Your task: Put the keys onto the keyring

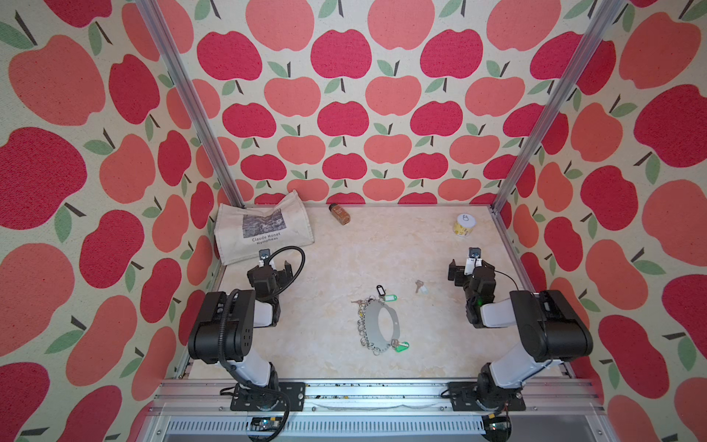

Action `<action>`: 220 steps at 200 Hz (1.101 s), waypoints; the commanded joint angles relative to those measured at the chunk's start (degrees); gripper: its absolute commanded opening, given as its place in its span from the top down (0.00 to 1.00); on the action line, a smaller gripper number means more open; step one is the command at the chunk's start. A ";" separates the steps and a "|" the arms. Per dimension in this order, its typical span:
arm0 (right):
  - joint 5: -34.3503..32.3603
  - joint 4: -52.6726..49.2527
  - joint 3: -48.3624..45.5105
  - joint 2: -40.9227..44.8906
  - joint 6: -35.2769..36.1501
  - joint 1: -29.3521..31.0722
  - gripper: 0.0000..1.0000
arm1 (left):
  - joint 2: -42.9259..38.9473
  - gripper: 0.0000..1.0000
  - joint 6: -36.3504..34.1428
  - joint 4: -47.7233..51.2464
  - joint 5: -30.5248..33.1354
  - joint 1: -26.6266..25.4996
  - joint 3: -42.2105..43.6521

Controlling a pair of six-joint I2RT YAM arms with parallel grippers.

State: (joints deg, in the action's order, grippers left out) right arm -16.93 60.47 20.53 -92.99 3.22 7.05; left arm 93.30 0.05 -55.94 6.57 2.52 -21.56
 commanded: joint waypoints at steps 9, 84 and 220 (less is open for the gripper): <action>0.54 -0.61 -0.56 1.40 0.54 -0.29 0.01 | -0.71 0.01 -0.89 -0.85 -0.42 0.19 0.30; -3.16 -3.58 -1.21 7.45 2.31 1.58 0.01 | -10.96 0.01 -3.23 15.36 4.45 -3.14 -4.01; 4.55 -80.04 22.65 27.86 -15.59 10.62 0.01 | 5.39 0.01 16.23 93.27 -1.99 -52.34 -50.06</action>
State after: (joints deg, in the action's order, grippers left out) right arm -16.91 -7.68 40.16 -64.99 -8.03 17.39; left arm 95.48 13.47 24.05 6.57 -47.24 -68.18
